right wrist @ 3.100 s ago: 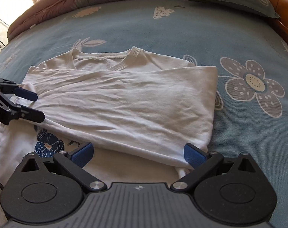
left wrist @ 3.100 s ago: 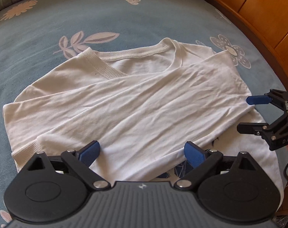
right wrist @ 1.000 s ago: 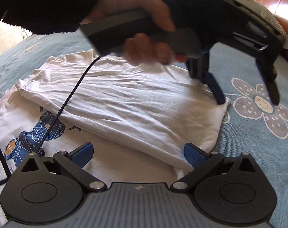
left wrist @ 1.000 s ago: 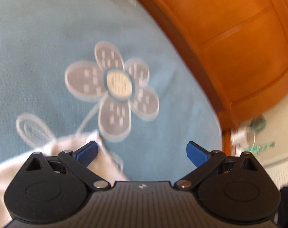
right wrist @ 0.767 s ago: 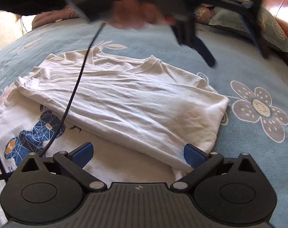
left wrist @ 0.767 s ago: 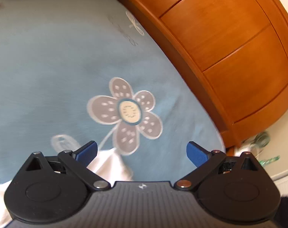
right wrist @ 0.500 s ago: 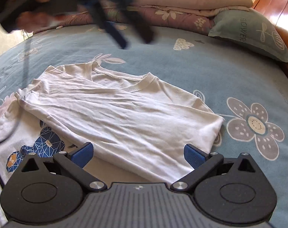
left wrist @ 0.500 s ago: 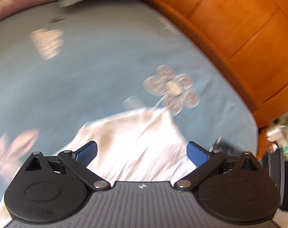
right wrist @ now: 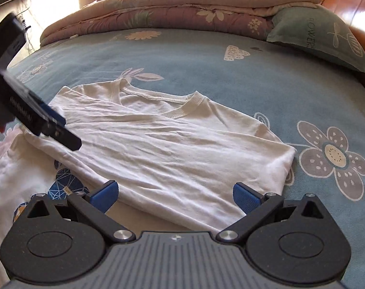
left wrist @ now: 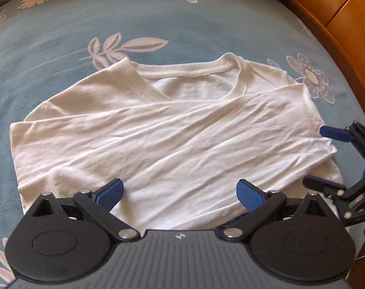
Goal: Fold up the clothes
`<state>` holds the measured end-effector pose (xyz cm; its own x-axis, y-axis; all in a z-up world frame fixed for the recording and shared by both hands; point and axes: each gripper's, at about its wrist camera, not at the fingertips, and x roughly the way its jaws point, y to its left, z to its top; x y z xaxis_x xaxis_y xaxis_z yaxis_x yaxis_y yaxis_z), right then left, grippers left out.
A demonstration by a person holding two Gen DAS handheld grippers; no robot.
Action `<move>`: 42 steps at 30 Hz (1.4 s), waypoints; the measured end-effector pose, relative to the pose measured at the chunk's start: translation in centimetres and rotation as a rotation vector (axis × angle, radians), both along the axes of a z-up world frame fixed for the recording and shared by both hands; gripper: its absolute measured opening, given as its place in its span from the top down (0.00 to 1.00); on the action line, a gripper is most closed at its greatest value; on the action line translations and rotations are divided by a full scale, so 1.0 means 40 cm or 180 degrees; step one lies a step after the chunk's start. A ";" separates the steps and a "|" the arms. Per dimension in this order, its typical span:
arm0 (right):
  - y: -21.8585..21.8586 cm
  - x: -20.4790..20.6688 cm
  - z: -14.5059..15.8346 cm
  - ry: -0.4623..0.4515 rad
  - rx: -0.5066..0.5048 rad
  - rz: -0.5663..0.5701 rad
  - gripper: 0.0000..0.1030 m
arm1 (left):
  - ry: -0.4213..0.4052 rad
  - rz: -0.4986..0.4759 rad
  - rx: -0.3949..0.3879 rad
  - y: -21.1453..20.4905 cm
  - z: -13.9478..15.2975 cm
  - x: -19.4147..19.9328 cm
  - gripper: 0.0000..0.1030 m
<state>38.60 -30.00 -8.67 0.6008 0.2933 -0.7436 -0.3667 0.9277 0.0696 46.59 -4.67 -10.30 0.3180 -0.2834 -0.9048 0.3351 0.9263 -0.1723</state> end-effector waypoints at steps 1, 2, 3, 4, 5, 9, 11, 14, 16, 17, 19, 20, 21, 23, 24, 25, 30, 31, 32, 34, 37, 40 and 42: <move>-0.004 0.007 -0.015 0.0063 0.0032 -0.0106 0.00 | -0.0115 -0.0024 0.0001 0.002 -0.009 -0.005 0.01; -0.007 0.013 -0.029 0.0117 0.0064 -0.0207 0.00 | -0.0171 -0.0063 -0.0001 0.004 -0.009 -0.009 0.01; -0.007 0.008 -0.039 0.0063 0.0081 -0.0250 0.00 | -0.0215 -0.0103 -0.0002 0.005 -0.007 -0.012 0.01; -0.006 0.004 -0.049 0.0011 0.0092 -0.0290 0.00 | -0.0260 -0.0144 -0.0003 0.007 -0.006 -0.016 0.01; 0.003 0.000 -0.051 -0.0009 0.0024 -0.0313 0.00 | -0.0261 -0.0171 -0.0029 0.013 0.000 -0.018 0.01; 0.029 0.000 -0.057 -0.0021 -0.0145 -0.0429 0.00 | -0.0300 -0.0295 -0.0052 0.039 0.025 -0.041 0.01; 0.035 0.008 -0.058 0.0012 -0.0180 -0.0470 0.00 | -0.0258 -0.0367 0.0002 0.050 0.016 -0.054 0.01; 0.039 0.015 -0.057 0.0044 -0.0229 -0.0435 0.00 | -0.0263 -0.0468 0.0106 0.063 0.006 -0.071 0.01; 0.038 0.021 -0.045 0.0127 -0.0245 -0.0390 0.00 | -0.0274 -0.0466 0.0073 0.071 0.028 -0.083 0.01; 0.035 0.023 -0.035 0.0191 -0.0221 -0.0364 0.00 | -0.0299 -0.0468 0.0026 0.076 0.041 -0.092 0.01; 0.032 0.006 -0.015 0.0247 -0.0171 -0.0266 0.00 | -0.0361 -0.0609 -0.0025 0.089 0.069 -0.129 0.01; 0.033 -0.011 -0.004 0.0244 -0.0145 -0.0196 0.00 | -0.0389 -0.0723 0.0014 0.090 0.076 -0.152 0.01; 0.034 -0.029 0.007 0.0241 -0.0119 -0.0127 0.00 | -0.0414 -0.0845 0.0077 0.092 0.081 -0.181 0.01; 0.036 -0.064 0.028 0.0237 -0.0073 0.0019 0.00 | -0.0400 -0.1121 0.0158 0.092 0.077 -0.238 0.01; 0.047 -0.093 0.033 0.0251 -0.0109 0.0167 0.00 | -0.0390 -0.1251 0.0189 0.093 0.072 -0.267 0.01; 0.058 -0.121 0.035 0.0258 -0.0154 0.0301 0.00 | -0.0384 -0.1364 0.0209 0.094 0.066 -0.297 0.01; 0.131 -0.257 0.013 0.0478 -0.0297 0.0831 0.00 | -0.0325 -0.1579 0.0121 0.118 0.041 -0.397 0.01; 0.148 -0.278 0.009 0.0515 -0.0308 0.0907 0.00 | -0.0303 -0.1584 0.0097 0.123 0.034 -0.406 0.01; 0.163 -0.299 0.006 0.0522 -0.0336 0.0977 0.00 | -0.0267 -0.1584 0.0076 0.129 0.025 -0.415 0.01; 0.182 -0.336 -0.010 0.0556 -0.0450 0.1101 0.00 | -0.0262 -0.1585 0.0129 0.143 0.002 -0.430 0.01; 0.167 -0.397 -0.030 0.0601 -0.0548 0.1153 0.00 | -0.0376 -0.1699 0.0284 0.167 -0.009 -0.458 0.01; 0.134 -0.432 -0.018 0.0576 -0.0551 0.1197 0.00 | -0.0335 -0.1697 0.0404 0.182 -0.004 -0.478 0.01; 0.121 -0.447 -0.007 0.0585 -0.0574 0.1246 0.00 | -0.0355 -0.1731 0.0461 0.179 0.010 -0.497 0.01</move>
